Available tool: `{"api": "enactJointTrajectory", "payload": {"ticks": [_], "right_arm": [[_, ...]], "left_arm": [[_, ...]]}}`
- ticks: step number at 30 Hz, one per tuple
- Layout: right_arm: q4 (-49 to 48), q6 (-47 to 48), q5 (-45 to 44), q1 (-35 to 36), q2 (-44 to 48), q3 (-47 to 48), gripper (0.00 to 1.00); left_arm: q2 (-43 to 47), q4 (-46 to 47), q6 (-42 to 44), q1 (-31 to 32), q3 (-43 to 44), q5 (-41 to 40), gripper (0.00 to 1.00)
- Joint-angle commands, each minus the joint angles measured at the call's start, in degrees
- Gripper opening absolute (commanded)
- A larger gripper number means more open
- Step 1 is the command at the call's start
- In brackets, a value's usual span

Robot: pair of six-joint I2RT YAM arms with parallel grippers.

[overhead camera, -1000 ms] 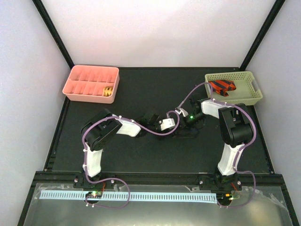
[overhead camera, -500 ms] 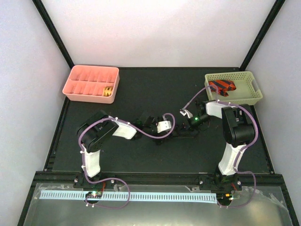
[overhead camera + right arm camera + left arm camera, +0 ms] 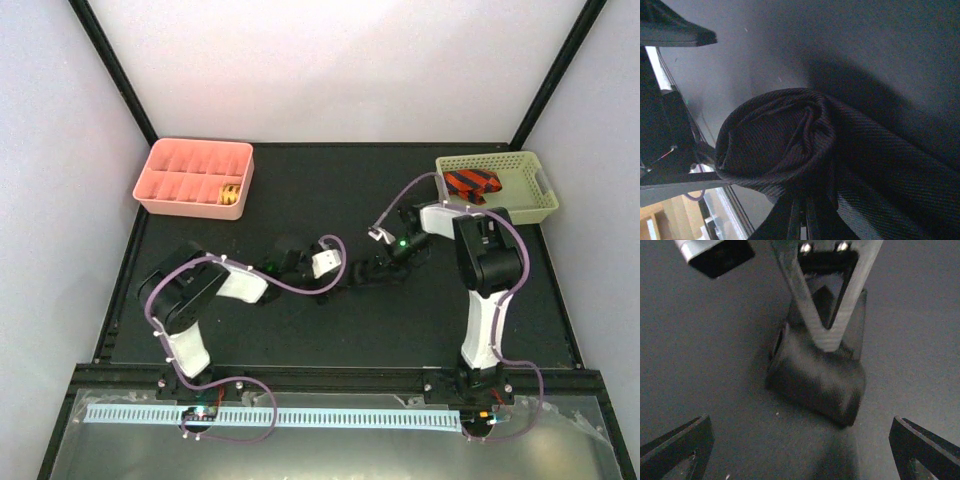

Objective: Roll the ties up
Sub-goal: Roll the tie at the center of the board.

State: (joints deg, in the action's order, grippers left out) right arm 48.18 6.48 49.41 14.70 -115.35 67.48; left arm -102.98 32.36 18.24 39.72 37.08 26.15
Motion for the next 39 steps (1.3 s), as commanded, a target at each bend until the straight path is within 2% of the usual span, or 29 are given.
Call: {"api": "enactJointTrajectory", "payload": {"ticks": [1,7,9,11,16,22,32,39], "right_arm": [[-2.0,-0.4,-5.7,3.4,-5.5,4.5,0.02],[-0.9,0.8,-6.0,3.3,-5.8,3.6,0.02],[-0.6,0.9,-5.3,3.2,-6.1,3.4,0.02],[0.0,1.2,-4.2,2.9,-6.2,3.4,0.02],[3.1,2.2,-1.2,2.2,-5.8,4.9,0.02],[4.7,2.6,0.4,2.2,-4.6,5.4,0.02],[5.5,3.6,1.0,2.2,-4.8,5.6,0.02],[7.0,4.6,2.5,2.2,-3.7,5.8,0.02]], "left_arm": [[5.4,5.0,-2.6,-1.3,-2.4,-2.7,0.99],[7.7,7.9,-13.5,-5.5,-2.3,-4.4,0.99],[7.3,6.3,-15.7,-8.7,0.7,3.0,0.99],[7.6,-4.0,-11.3,-10.3,5.3,13.6,0.99],[9.8,-3.4,-3.5,-6.0,1.9,8.7,0.99],[4.5,-6.3,5.7,-0.5,3.0,4.4,0.99],[-6.1,-10.1,10.7,2.0,11.4,1.6,0.99],[-11.6,-16.1,10.3,2.5,16.3,1.1,0.99]]}}
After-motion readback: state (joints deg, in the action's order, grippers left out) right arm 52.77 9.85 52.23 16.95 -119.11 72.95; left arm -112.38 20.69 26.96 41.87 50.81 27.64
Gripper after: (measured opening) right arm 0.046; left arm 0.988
